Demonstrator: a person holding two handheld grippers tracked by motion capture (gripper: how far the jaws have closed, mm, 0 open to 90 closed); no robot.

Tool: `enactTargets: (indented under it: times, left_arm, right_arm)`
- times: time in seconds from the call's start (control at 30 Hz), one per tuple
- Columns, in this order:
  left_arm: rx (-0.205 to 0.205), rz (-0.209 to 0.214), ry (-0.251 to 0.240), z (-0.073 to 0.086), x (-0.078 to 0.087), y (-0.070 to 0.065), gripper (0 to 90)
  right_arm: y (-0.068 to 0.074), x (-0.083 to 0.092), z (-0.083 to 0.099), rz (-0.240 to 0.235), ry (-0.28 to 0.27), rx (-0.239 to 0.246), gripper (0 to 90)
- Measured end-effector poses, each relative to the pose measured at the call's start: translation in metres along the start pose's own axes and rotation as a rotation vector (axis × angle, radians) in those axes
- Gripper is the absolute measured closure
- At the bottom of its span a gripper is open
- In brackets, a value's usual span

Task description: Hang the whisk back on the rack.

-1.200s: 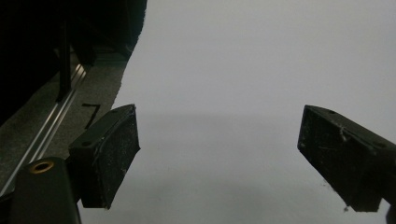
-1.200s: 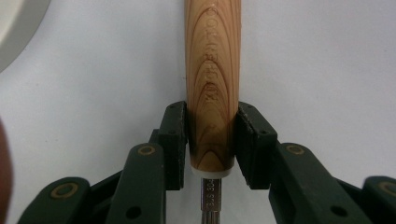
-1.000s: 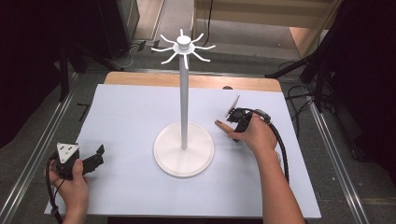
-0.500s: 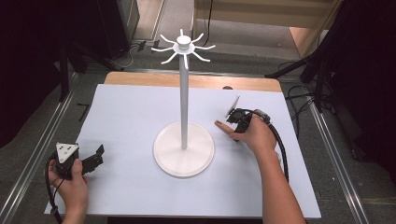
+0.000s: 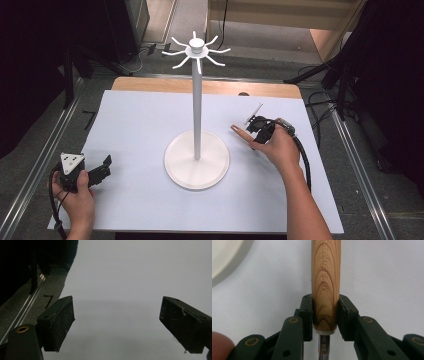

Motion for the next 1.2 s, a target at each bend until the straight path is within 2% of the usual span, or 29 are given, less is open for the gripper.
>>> enactTargets:
  times: [0.03, 0.07, 0.1, 0.13, 0.17, 0.23, 0.27, 0.3, 0.33, 0.37, 0.4, 0.43, 0.47, 0.53, 0.57, 0.6, 0.63, 0.77, 0.8, 0.83, 0.97, 1.0, 1.2]
  left_arm:
    - [0.0, 0.0, 0.0, 0.0, 0.0, 0.0, 13.2]
    - [0.0, 0.0, 0.0, 0.0, 0.0, 0.0, 13.2]
    - [0.0, 0.0, 0.0, 0.0, 0.0, 0.0, 13.2]
    - [0.001, 0.002, -0.001, 0.0, 0.0, 0.0, 13.2]
    - [0.001, 0.002, -0.001, 0.0, 0.0, 0.0, 13.2]
    - [0.001, 0.002, -0.001, 0.0, 0.0, 0.0, 13.2]
    - [0.002, 0.003, -0.002, 0.0, 0.0, 0.0, 13.2]
    - [0.003, 0.002, -0.003, 0.0, 0.0, 0.0, 13.2]
    - [0.004, 0.002, -0.002, 0.0, 0.0, 0.0, 13.2]
    - [0.007, 0.003, -0.003, 0.0, 0.0, 0.0, 13.2]
    - [0.008, 0.004, -0.002, 0.0, 0.0, 0.001, 13.3]
    - [0.007, 0.006, -0.002, 0.0, 0.0, 0.001, 13.2]
    - [0.008, 0.007, -0.002, 0.0, 0.0, 0.001, 13.2]
    - [0.007, 0.007, -0.001, 0.0, 0.0, 0.0, 13.2]
    - [0.007, 0.006, -0.002, 0.0, 0.0, 0.001, 13.2]
    - [0.007, 0.006, -0.002, 0.0, 0.0, 0.001, 13.2]
    - [0.007, 0.006, -0.002, 0.0, 0.0, 0.001, 13.2]
    - [0.004, 0.001, -0.001, 0.0, 0.0, 0.001, 13.2]
    - [0.004, 0.001, 0.0, 0.0, 0.0, 0.001, 13.2]
    - [0.005, 0.0, -0.002, 0.0, 0.0, 0.001, 13.2]
    - [0.004, -0.001, -0.002, 0.0, 0.0, 0.001, 13.1]
    - [0.003, -0.001, -0.001, 0.0, 0.0, 0.001, 13.1]
    - [0.002, 0.001, -0.003, 0.0, 0.001, 0.001, 13.2]
  right_arm:
    - [0.001, 0.009, 0.0, -0.009, -0.049, 0.002, 70.9]
    - [0.002, 0.014, 0.001, -0.01, -0.075, 0.0, 70.9]
    - [0.002, 0.014, 0.001, -0.01, -0.075, 0.0, 70.9]
    - [0.003, 0.024, 0.003, -0.004, -0.111, -0.001, 71.0]
    - [0.003, 0.024, 0.003, -0.004, -0.111, -0.001, 71.0]
    - [0.005, 0.031, 0.005, -0.002, -0.15, 0.011, 71.0]
    - [0.006, 0.038, 0.007, 0.012, -0.188, 0.007, 71.1]
    - [0.006, 0.038, 0.007, 0.012, -0.188, 0.007, 71.1]
    - [0.006, 0.044, 0.008, 0.014, -0.233, 0.006, 71.0]
    - [0.006, 0.044, 0.008, 0.014, -0.233, 0.006, 71.0]
    - [0.007, 0.047, 0.009, 0.01, -0.257, 0.004, 71.1]
    - [0.009, 0.053, 0.01, -0.004, -0.313, 0.0, 71.1]
    - [0.009, 0.053, 0.01, -0.004, -0.313, 0.0, 71.1]
    - [0.01, 0.06, 0.011, -0.008, -0.363, -0.004, 71.1]
    - [0.011, 0.068, 0.011, -0.008, -0.421, -0.016, 71.2]
    - [0.011, 0.073, 0.011, -0.013, -0.455, -0.017, 71.2]
    - [0.011, 0.073, 0.011, -0.013, -0.455, -0.017, 71.2]
    - [0.013, 0.089, 0.014, -0.023, -0.571, -0.037, 71.3]
    - [0.014, 0.096, 0.014, -0.028, -0.626, -0.045, 71.3]
    - [0.014, 0.096, 0.014, -0.028, -0.626, -0.045, 71.3]
    - [0.019, 0.111, 0.017, -0.048, -0.731, -0.05, 71.3]
    - [0.019, 0.111, 0.017, -0.048, -0.731, -0.05, 71.3]
    - [0.027, 0.121, 0.02, -0.078, -0.816, -0.054, 71.3]
Point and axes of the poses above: each handheld gripper's, and its own axes: x roughly backward along the jaws, z roughly out of its underside, y roughly to its left, the point moved 9 cm from there along -x, roughly forward along the jaws, and after that the axes turned 11 degrees about y, right-handed, at the moved point
